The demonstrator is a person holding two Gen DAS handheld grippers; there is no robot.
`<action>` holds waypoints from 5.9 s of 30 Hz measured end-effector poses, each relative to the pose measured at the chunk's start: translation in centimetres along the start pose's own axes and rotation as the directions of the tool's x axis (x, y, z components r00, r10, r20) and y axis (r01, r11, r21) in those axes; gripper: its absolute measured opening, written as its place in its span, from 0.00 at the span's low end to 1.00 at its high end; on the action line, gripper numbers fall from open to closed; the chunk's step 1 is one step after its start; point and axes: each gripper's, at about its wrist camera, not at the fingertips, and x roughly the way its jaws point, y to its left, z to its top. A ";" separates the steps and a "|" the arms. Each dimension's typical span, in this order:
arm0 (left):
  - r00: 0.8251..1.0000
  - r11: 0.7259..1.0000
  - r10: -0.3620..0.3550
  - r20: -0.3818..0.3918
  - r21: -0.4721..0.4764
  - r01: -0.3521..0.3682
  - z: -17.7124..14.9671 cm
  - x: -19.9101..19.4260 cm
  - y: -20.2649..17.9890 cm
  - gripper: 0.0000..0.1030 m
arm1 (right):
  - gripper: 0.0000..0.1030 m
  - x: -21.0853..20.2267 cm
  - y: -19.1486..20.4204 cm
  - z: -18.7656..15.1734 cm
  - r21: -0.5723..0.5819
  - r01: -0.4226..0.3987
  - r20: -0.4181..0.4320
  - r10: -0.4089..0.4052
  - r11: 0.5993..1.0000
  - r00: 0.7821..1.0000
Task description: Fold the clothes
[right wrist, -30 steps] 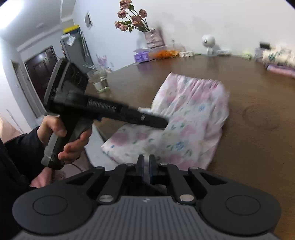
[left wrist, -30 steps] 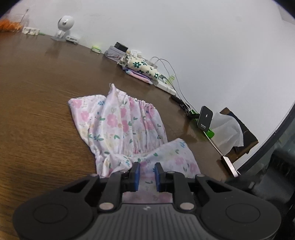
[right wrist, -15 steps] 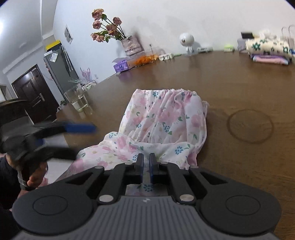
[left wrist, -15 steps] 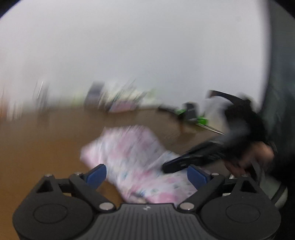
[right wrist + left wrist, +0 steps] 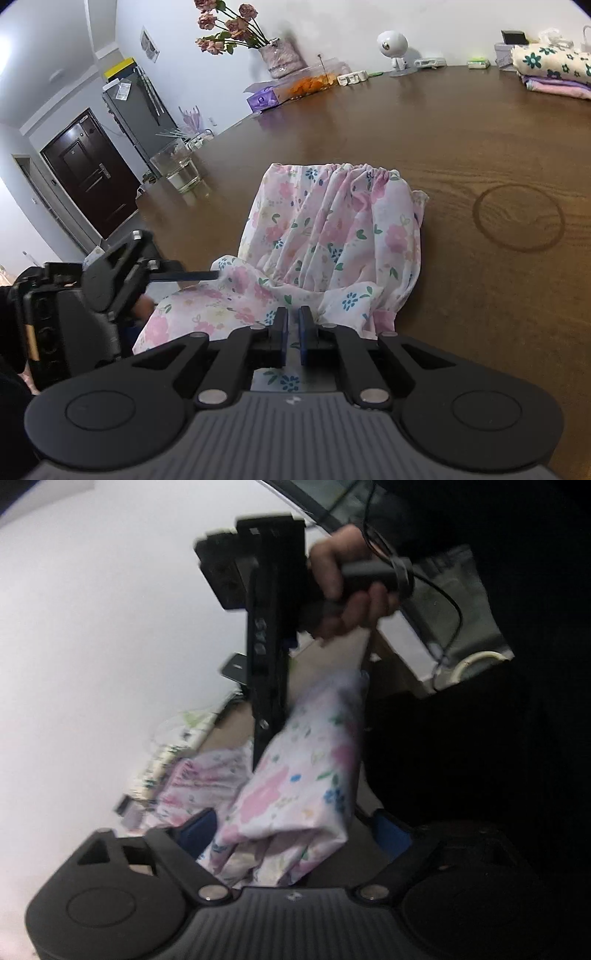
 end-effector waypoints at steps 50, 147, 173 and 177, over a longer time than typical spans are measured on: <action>0.930 -0.345 -0.231 0.286 -0.918 0.196 -11.5 5.1 17.6 0.63 | 0.27 -0.7 -6.8 -1.1 0.386 -0.299 0.176 0.249 0.873 0.952; 0.998 0.117 0.019 0.064 -0.991 0.061 0.2 37.6 48.2 0.23 | 0.12 -9.2 -28.2 34.4 0.444 0.139 0.366 -0.321 0.885 0.874; 0.950 0.335 0.202 -0.237 -0.895 -0.294 4.1 27.3 40.1 0.79 | 0.98 -11.4 -18.4 31.6 0.228 0.628 0.360 -0.663 0.744 0.656; 0.938 0.331 0.230 -0.259 -0.885 -0.326 5.2 20.8 33.5 0.83 | 1.00 -14.6 -10.1 25.8 0.153 0.554 0.438 -0.559 0.818 0.704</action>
